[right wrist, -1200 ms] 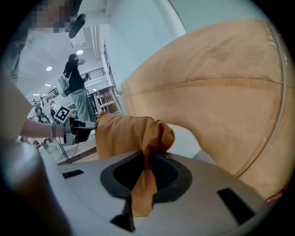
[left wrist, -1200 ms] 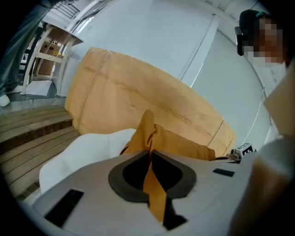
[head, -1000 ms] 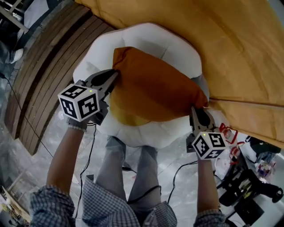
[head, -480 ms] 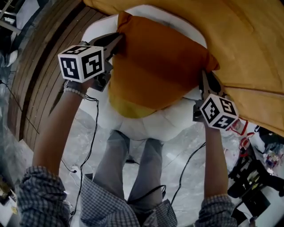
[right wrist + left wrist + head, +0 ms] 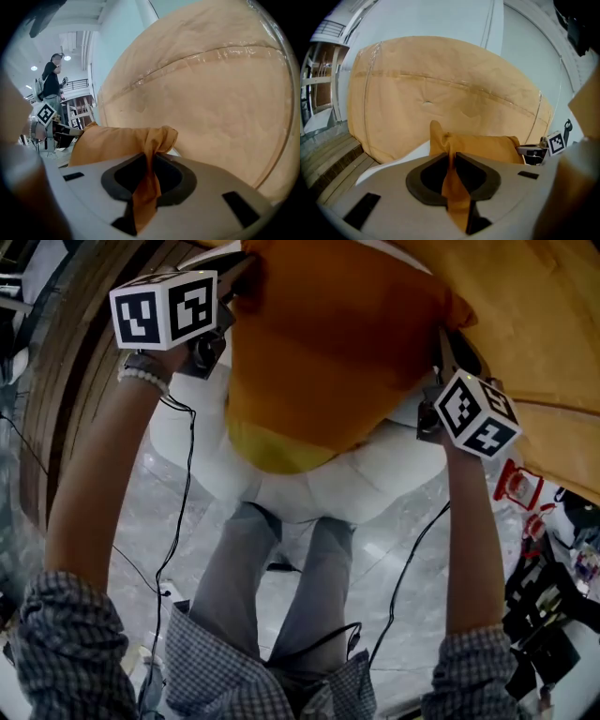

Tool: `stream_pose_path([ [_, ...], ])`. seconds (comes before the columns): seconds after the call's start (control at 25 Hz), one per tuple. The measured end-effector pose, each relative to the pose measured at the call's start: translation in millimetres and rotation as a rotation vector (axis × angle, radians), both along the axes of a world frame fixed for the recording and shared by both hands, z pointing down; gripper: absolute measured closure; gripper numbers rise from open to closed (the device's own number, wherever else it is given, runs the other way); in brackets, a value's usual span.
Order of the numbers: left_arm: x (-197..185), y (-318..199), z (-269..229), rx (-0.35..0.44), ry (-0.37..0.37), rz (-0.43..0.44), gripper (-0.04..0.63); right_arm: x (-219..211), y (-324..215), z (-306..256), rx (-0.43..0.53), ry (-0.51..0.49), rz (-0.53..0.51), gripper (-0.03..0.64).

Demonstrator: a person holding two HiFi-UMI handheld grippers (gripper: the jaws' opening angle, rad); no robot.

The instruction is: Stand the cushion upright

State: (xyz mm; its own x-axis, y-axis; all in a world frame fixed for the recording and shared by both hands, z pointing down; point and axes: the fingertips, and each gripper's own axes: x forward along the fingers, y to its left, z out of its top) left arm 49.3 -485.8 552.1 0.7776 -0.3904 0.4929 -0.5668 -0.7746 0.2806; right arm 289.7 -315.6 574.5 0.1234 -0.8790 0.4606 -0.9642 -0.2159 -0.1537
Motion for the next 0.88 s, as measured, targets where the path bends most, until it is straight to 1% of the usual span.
stream_pose_path([
  [0.08,-2.7,-1.5,-0.5,0.022,-0.024,-0.01,0.533,0.0,-0.1,1.3,0.008,-0.001,0.02,0.541],
  [0.16,-6.2,-2.3,-4.5,0.032,-0.031,-0.026,0.522,4.6,2.3,0.3,0.009,-0.024,0.042,0.522],
  [0.24,-14.7,-6.0,-15.1,0.041,-0.021,-0.058,0.522,9.4,5.0,-2.9,0.005,-0.049,0.057,0.486],
  [0.32,-27.6,-7.6,-28.1,0.045,-0.002,-0.099,0.522,9.9,10.4,-7.5,-0.009,-0.051,0.054,0.459],
  [0.4,-42.7,-2.2,-40.0,0.045,0.008,-0.123,0.523,6.3,19.9,-15.0,-0.024,-0.03,0.04,0.459],
  [0.48,-56.5,7.7,-51.3,0.048,0.006,-0.125,0.536,0.7,31.1,-24.7,-0.034,-0.019,0.029,0.468],
  [0.52,-62.1,13.9,-57.1,0.052,0.001,-0.117,0.555,-3.2,36.7,-30.2,-0.039,-0.016,0.018,0.486],
  [0.56,-66.5,21.4,-63.4,0.06,-0.007,-0.102,0.574,-8.6,42.5,-36.4,-0.044,-0.012,-0.001,0.533],
  [0.6,-69.6,29.7,-70.3,0.073,-0.019,-0.079,0.586,-15.6,48.4,-44.0,-0.05,-0.005,-0.033,0.598],
  [0.72,-75.2,56.4,-96.1,0.123,-0.054,-0.004,0.588,-42.7,63.4,-74.9,-0.052,0.009,-0.155,0.611],
  [0.88,-87.4,97.6,-136.5,0.145,-0.051,0.086,0.588,-69.2,76.4,-123.1,-0.025,0.002,-0.247,0.611],
])
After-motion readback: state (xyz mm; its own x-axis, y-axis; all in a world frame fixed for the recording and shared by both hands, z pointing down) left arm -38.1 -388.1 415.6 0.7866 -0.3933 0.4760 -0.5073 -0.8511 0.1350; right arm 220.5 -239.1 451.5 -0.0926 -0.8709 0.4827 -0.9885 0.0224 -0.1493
